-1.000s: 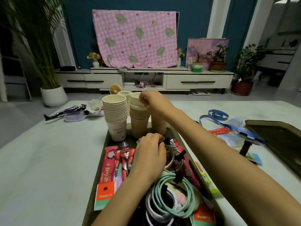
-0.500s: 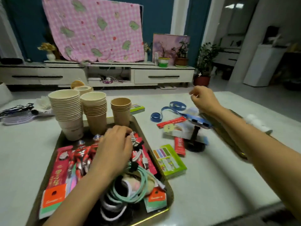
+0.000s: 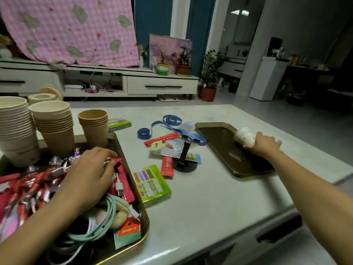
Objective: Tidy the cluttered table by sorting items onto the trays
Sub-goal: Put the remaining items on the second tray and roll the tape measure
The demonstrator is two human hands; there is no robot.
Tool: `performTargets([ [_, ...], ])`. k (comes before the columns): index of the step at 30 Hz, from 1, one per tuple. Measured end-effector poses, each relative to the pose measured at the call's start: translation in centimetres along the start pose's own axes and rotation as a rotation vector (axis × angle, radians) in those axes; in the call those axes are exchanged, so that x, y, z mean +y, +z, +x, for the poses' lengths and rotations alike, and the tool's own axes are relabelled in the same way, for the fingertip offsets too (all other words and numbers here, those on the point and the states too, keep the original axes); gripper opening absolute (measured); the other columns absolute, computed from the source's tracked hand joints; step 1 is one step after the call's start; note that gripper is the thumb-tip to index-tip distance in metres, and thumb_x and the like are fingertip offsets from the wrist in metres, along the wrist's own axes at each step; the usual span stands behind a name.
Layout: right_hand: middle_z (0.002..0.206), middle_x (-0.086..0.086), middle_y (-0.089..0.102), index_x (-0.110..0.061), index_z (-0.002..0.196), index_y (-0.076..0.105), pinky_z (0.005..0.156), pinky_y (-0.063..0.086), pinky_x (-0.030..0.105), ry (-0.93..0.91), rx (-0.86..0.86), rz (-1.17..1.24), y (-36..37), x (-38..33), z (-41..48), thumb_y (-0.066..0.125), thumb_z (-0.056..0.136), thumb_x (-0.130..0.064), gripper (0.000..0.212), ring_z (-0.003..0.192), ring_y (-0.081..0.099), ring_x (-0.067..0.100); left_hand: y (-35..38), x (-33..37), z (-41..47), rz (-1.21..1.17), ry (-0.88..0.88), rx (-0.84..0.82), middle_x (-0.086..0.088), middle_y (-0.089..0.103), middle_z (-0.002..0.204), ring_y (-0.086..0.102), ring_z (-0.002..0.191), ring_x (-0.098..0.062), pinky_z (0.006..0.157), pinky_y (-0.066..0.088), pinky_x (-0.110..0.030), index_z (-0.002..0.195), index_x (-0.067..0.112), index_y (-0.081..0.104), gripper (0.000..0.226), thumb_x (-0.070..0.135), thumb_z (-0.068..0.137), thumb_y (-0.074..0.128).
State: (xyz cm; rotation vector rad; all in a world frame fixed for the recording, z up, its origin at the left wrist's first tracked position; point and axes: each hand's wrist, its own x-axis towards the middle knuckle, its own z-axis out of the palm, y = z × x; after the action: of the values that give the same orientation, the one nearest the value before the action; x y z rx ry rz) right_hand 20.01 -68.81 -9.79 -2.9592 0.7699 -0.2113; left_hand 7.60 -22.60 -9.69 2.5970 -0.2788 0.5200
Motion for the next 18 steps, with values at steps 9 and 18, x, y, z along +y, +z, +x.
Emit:
performTargets([
  [9, 0.104, 0.005, 0.056, -0.015, 0.117, 0.046, 0.066, 0.041, 0.024, -0.431, -0.052, 0.657, -7.1, -13.0, -5.6, 0.073, 0.075, -0.038, 0.055, 0.086, 0.056, 0.015, -1.3, 0.6, -0.4, -0.251, -0.049, 0.180, -0.003, 0.059, 0.115, 0.053, 0.107, -0.015, 0.089, 0.038, -0.028, 0.125, 0.013, 0.052, 0.034, 0.015, 0.091, 0.053],
  [18, 0.126, -0.004, 0.055, -0.029, 0.147, 0.009, 0.078, 0.038, 0.006, -1.278, -0.402, 0.430, -9.6, -25.7, -21.9, 0.076, 0.075, -0.030, 0.099, 0.097, 0.057, -0.002, -4.8, 0.4, -1.2, -0.666, -0.101, 0.279, -0.009, 0.060, 0.111, 0.057, 0.105, -0.022, 0.093, 0.045, -0.048, 0.108, 0.022, 0.056, 0.018, 0.024, 0.095, 0.043],
])
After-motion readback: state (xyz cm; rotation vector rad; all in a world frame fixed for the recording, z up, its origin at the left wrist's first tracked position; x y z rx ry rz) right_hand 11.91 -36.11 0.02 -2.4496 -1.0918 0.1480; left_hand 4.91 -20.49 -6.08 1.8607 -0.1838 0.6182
